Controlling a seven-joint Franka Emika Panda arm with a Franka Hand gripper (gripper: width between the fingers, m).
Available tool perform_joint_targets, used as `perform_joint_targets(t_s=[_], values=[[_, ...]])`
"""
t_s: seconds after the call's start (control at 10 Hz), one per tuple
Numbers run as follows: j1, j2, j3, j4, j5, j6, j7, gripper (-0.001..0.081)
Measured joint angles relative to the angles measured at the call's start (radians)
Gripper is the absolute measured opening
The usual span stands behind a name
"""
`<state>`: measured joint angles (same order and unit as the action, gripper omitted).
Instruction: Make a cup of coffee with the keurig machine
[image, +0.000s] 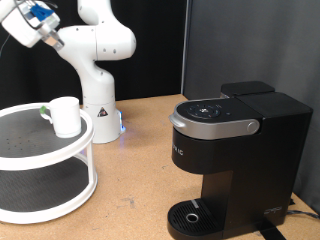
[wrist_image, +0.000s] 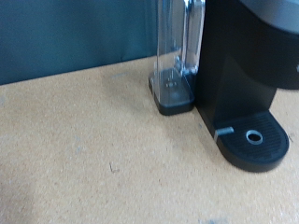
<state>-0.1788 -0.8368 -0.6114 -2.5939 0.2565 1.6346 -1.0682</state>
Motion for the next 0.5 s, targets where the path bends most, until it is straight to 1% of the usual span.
perform_joint_targets(t_s=[0.2,0.4,0.5], values=[[-0.018,0.0,-0.05,0.026,-0.034,-0.026,-0.022,0.0],[-0.019,0.002,-0.087,0.052,-0.053,-0.038,-0.029,0.0],[-0.018,0.002,-0.099,0.056,-0.07,-0.039,-0.033,0.0]])
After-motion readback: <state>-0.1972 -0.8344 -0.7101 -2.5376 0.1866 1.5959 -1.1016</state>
